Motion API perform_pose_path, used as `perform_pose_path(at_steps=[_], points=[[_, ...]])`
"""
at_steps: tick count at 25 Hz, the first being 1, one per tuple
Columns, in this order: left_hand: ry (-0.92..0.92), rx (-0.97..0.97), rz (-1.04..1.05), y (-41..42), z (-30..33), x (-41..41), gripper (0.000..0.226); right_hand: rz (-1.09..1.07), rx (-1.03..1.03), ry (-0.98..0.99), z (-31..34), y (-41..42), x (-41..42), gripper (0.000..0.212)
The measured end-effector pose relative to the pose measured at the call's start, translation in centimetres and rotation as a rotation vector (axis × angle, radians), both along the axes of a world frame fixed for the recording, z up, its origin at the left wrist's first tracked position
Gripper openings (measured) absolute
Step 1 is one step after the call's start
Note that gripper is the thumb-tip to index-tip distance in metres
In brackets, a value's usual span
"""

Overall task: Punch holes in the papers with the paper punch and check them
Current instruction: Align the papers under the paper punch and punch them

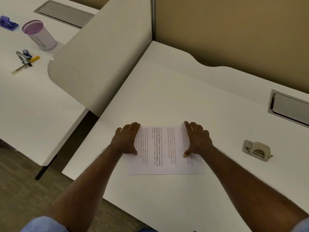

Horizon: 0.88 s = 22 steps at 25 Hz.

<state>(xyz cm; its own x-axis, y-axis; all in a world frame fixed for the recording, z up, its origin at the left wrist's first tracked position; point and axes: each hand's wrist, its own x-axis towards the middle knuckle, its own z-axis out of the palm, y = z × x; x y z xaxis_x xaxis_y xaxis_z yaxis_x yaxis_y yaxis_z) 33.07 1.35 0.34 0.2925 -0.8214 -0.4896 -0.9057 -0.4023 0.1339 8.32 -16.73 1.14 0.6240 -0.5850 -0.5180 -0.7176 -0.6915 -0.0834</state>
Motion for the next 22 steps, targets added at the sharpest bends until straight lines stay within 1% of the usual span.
perform_pose_path(at_steps=[4,8,13,19,22], points=[[-0.034,-0.008,-0.016,-0.8,0.2,0.3,0.125,0.003,-0.037,0.036,0.2,-0.2,0.6,0.148],[-0.048,0.018,-0.024,-1.8,0.4,0.4,0.117,0.007,-0.036,0.048,0.4,-0.5,1.0,0.148],[-0.023,0.041,0.002,-2.3,0.6,0.3,0.106,0.030,-0.098,0.079,0.5,-0.4,1.1,0.144],[0.005,0.044,0.035,-2.4,0.7,0.1,0.102,0.008,-0.055,0.079,0.8,-0.5,1.5,0.137],[0.010,0.044,0.061,-2.4,0.6,0.1,0.101,-0.039,-0.035,0.057,0.9,-0.5,1.4,0.134]])
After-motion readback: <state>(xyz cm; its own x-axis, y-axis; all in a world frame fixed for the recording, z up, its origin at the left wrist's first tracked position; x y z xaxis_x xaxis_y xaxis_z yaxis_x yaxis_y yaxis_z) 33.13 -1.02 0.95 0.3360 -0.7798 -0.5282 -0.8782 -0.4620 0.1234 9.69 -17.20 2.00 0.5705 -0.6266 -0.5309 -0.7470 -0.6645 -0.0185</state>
